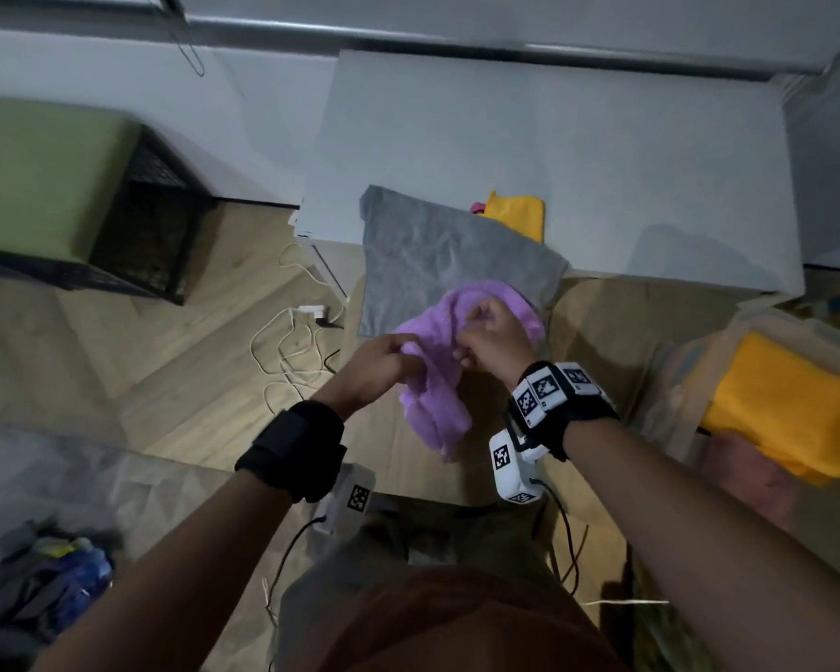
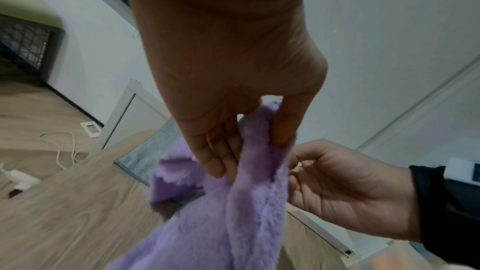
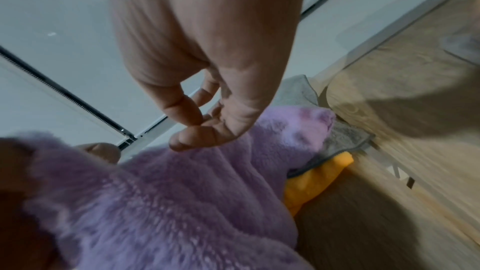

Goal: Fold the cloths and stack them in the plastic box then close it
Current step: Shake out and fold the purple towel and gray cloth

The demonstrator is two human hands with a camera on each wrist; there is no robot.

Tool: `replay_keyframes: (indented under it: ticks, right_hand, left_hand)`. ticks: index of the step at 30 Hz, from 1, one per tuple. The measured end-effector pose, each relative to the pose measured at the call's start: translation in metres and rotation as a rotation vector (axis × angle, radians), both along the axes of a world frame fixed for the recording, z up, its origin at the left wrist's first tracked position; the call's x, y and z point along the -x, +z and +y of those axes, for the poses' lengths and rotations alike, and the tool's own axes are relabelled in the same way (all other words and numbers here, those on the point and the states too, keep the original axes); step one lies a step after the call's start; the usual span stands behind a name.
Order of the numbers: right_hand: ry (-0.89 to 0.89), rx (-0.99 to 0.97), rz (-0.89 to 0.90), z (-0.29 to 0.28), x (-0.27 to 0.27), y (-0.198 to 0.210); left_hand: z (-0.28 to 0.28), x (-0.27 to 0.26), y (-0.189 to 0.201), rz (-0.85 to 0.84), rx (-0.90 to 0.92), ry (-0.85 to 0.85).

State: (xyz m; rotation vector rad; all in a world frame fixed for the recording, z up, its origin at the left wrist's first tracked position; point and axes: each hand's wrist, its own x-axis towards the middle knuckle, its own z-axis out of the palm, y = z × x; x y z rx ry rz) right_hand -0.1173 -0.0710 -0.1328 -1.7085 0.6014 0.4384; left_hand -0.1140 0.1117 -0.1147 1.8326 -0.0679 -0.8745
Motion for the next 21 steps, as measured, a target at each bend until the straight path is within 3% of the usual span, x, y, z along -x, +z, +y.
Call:
replay_keyframes:
  ticks: [5,8,12,16,21]
  right_hand:
    - [0.329,-0.102,-0.016,0.013,0.000,0.027]
    - [0.517,0.073,-0.128,0.017,0.001,0.047]
    - [0.381,0.225,-0.288,0.017,-0.007,0.085]
    - [0.275,0.350,-0.463,-0.003,-0.029,0.146]
    - [0.187,0.511,-0.698,-0.044,-0.054,0.240]
  left_hand:
    - [0.007,-0.010,0.010,-0.226,-0.115,0.041]
    - [0.000,-0.023,0.032,-0.490,-0.202,0.007]
    - [-0.010,-0.044,0.084,-0.859,-0.197,0.042]
    - [-0.020,-0.069,0.166,-0.936,-0.098,0.124]
    - [-0.022,-0.097,0.274,-1.180,0.021,0.177]
